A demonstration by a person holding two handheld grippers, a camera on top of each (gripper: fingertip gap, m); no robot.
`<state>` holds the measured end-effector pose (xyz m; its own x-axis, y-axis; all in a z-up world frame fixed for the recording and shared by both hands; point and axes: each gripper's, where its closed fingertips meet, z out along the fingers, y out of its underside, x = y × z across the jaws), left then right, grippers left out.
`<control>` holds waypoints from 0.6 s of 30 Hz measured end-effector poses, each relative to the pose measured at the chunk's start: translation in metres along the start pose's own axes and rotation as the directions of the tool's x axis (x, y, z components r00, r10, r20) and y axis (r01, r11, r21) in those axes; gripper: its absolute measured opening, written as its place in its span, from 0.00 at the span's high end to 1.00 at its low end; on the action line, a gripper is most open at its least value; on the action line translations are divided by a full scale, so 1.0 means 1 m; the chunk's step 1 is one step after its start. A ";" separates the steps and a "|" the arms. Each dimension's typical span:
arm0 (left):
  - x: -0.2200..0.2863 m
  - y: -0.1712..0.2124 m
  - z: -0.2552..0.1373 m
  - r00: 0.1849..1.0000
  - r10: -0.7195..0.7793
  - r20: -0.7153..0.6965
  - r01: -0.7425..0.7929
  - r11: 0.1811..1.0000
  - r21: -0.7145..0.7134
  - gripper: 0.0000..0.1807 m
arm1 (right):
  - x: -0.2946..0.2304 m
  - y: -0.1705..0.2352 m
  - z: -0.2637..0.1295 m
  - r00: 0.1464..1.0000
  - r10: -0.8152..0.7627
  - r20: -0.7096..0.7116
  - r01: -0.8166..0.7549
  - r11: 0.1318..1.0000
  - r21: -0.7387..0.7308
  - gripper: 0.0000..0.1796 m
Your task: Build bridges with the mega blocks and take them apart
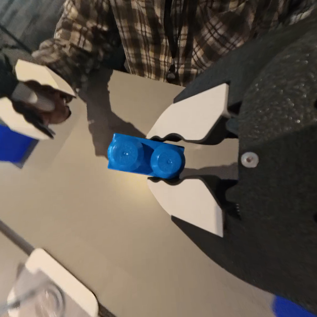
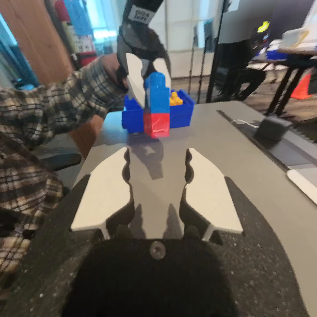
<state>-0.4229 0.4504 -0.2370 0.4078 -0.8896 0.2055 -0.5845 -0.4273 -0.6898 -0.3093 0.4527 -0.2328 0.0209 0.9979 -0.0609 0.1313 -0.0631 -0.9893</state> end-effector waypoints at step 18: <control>0.023 -0.060 0.068 0.965 0.129 -0.227 -0.106 0.988 0.110 0.79 | 0.012 0.008 0.023 0.976 0.039 0.214 -0.010 0.991 -0.133 0.79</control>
<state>-0.3312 0.4664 -0.2382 0.1592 -0.9504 0.2672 -0.5437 -0.3103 -0.7798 -0.3305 0.4642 -0.2443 -0.1863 0.9743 -0.1263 0.2619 -0.0746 -0.9622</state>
